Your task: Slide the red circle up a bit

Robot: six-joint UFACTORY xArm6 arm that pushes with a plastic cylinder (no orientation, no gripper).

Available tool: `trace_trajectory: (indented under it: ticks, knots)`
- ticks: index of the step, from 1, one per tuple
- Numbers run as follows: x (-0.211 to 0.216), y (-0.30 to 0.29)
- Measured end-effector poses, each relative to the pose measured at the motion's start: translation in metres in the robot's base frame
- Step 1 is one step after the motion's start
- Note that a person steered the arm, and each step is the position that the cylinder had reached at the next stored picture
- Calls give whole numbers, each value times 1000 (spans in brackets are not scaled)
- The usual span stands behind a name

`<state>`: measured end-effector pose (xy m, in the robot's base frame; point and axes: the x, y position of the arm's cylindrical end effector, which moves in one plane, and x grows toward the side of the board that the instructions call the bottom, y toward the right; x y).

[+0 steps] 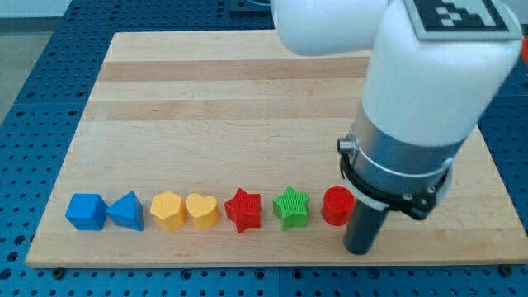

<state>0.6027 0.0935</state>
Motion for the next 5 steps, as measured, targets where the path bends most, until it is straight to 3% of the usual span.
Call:
trace_trajectory:
  ticks: [2,5]
  knots:
    - [-35,-13]
    - [-90,-78]
